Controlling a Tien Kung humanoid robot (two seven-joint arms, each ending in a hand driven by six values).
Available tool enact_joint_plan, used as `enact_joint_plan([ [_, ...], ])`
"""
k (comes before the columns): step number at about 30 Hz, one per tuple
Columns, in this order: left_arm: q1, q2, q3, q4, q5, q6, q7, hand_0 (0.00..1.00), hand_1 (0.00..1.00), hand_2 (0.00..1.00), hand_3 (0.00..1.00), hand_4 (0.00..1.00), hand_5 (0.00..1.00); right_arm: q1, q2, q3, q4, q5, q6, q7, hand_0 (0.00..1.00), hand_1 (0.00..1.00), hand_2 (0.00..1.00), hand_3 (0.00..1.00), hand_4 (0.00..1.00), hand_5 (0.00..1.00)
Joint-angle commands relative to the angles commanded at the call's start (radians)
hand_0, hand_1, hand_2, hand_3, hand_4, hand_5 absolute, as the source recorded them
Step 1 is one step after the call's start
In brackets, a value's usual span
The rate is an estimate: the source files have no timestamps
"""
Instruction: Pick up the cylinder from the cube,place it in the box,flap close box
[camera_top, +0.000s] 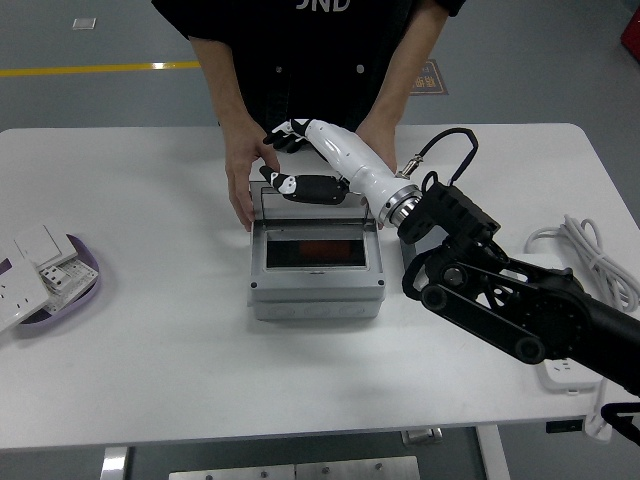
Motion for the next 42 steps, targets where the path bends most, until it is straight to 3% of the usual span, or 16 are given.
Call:
enact_joint_plan([
  [3, -0.001, 0.0, -0.001, 0.0, 0.0, 0.0, 0.0, 0.593, 0.629, 0.623, 0.639, 0.703, 0.219, 0.01, -0.013, -0.023, -0.037, 0.011, 0.0, 0.003, 0.764, 0.655, 0.676, 0.665, 0.657, 0.477],
  [10, -0.001, -0.006, -0.001, 0.001, 0.0, 0.0, 0.001, 0.593, 0.629, 0.623, 0.64, 0.703, 0.219, -0.014, -0.05, -0.059, -0.015, 0.008, 0.001, -0.002, 0.751, 0.65, 0.671, 0.662, 0.651, 0.475],
  [21, -0.001, -0.007, -0.015, -0.002, 0.013, 0.0, 0.0, 0.593, 0.629, 0.623, 0.64, 0.702, 0.218, -0.088, -0.126, -0.067, 0.142, -0.036, 0.002, -0.016, 0.745, 0.653, 0.668, 0.662, 0.65, 0.464],
  [28, 0.0, -0.006, -0.036, -0.007, 0.032, 0.0, 0.0, 0.593, 0.629, 0.624, 0.639, 0.703, 0.22, -0.158, -0.166, -0.093, 0.235, -0.025, -0.024, -0.014, 0.735, 0.652, 0.665, 0.664, 0.638, 0.45],
  [35, 0.001, -0.007, -0.05, -0.011, 0.048, 0.0, 0.0, 0.593, 0.628, 0.623, 0.64, 0.703, 0.22, -0.218, -0.152, -0.126, 0.19, 0.082, -0.037, 0.044, 0.706, 0.647, 0.664, 0.662, 0.634, 0.449],
  [42, 0.004, -0.006, -0.048, -0.01, 0.045, 0.001, 0.0, 0.593, 0.629, 0.623, 0.64, 0.702, 0.219, -0.251, -0.168, -0.036, 0.198, 0.086, -0.044, 0.062, 0.682, 0.646, 0.663, 0.663, 0.63, 0.446],
])
